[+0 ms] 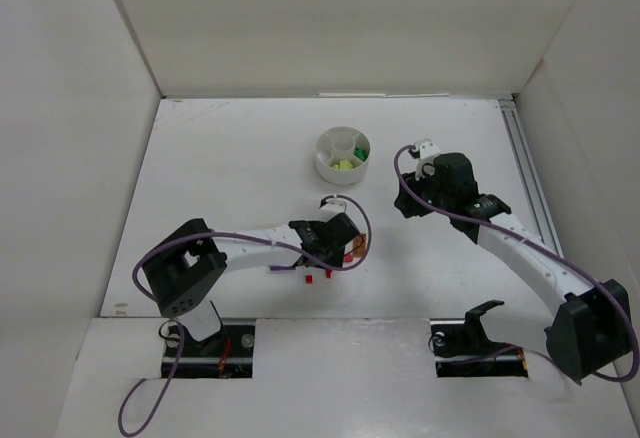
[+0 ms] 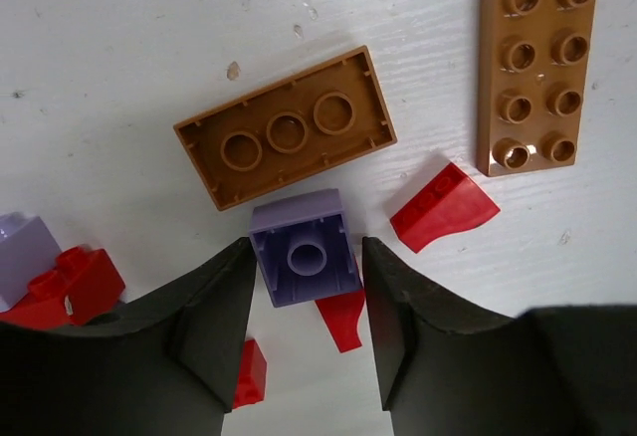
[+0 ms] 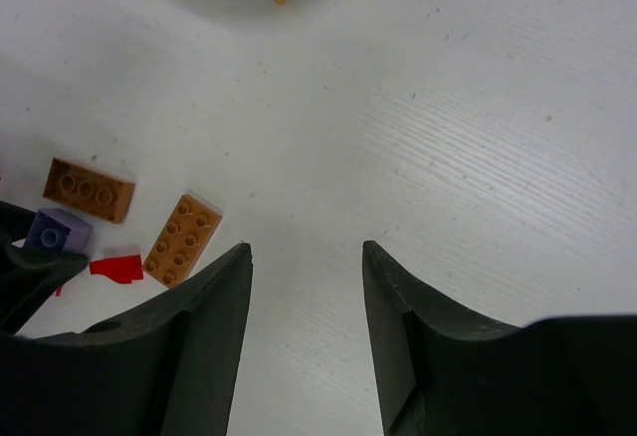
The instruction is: Sort the legos into containers by color
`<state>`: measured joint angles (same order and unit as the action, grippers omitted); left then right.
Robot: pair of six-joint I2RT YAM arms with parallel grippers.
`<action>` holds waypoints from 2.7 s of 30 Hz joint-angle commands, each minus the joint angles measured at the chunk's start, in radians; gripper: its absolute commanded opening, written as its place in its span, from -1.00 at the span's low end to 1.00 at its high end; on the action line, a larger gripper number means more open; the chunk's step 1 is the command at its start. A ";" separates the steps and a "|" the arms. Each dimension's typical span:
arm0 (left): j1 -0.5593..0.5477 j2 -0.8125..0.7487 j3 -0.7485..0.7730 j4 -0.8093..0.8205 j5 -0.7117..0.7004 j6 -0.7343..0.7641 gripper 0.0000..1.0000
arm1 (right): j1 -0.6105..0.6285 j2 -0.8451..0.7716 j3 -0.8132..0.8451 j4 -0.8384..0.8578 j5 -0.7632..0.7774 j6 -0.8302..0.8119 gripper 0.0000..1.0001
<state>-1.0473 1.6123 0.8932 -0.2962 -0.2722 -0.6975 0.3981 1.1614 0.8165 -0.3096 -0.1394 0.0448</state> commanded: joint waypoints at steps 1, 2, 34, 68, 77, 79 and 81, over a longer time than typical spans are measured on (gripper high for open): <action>-0.002 0.012 0.042 -0.061 -0.050 -0.056 -0.14 | -0.005 -0.026 0.003 0.027 -0.012 -0.008 0.08; -0.002 0.002 0.043 -0.072 -0.059 -0.056 -0.14 | -0.005 -0.026 0.003 0.027 -0.012 -0.008 0.08; 0.391 -0.095 0.443 0.029 -0.012 0.280 -0.42 | -0.119 -0.019 0.082 0.052 0.063 0.021 0.08; 0.515 0.340 0.819 -0.067 0.240 0.414 -0.07 | -0.262 0.187 0.208 0.090 0.017 0.030 0.08; 0.524 0.262 0.782 -0.058 0.232 0.414 0.18 | -0.262 0.143 0.197 0.101 -0.058 0.004 0.08; 0.535 0.198 0.753 -0.058 0.232 0.389 0.65 | -0.245 0.127 0.185 0.101 -0.101 -0.028 0.11; 0.535 0.116 0.686 -0.058 0.222 0.350 0.95 | -0.190 0.112 0.185 0.101 -0.101 -0.060 0.14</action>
<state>-0.5278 1.9076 1.6283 -0.3611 -0.0387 -0.3050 0.1585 1.3224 0.9756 -0.2737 -0.1810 0.0387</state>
